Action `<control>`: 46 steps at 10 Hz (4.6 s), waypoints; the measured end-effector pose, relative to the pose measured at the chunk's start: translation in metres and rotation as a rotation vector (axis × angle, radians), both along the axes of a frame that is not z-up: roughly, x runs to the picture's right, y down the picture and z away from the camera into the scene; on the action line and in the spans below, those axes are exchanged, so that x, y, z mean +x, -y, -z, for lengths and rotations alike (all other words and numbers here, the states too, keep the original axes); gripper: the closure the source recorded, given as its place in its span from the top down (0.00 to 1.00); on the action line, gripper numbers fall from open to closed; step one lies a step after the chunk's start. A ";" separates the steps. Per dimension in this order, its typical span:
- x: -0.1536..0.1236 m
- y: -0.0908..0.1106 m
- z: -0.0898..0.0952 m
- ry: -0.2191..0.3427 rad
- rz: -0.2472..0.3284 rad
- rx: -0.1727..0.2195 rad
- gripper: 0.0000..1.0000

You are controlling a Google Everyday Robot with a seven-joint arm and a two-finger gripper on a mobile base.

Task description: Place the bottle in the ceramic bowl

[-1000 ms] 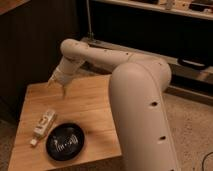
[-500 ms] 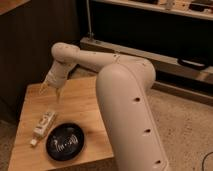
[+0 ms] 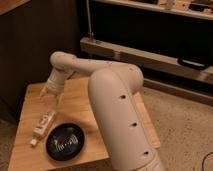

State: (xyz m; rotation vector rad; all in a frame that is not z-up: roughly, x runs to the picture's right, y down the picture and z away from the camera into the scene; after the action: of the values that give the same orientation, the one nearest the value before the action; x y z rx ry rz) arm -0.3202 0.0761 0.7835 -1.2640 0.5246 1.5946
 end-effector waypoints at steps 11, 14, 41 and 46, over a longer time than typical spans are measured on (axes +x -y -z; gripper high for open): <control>-0.024 -0.074 -0.037 0.012 0.186 -0.077 0.65; -0.016 -0.079 -0.042 -0.011 0.193 -0.085 0.65; -0.035 -0.062 -0.041 -0.066 0.239 -0.061 0.21; -0.031 -0.062 -0.043 -0.077 0.244 -0.056 0.68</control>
State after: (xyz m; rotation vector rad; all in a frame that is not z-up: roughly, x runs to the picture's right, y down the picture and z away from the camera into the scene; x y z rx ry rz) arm -0.3516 0.1379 0.8263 -1.1356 0.7471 1.4350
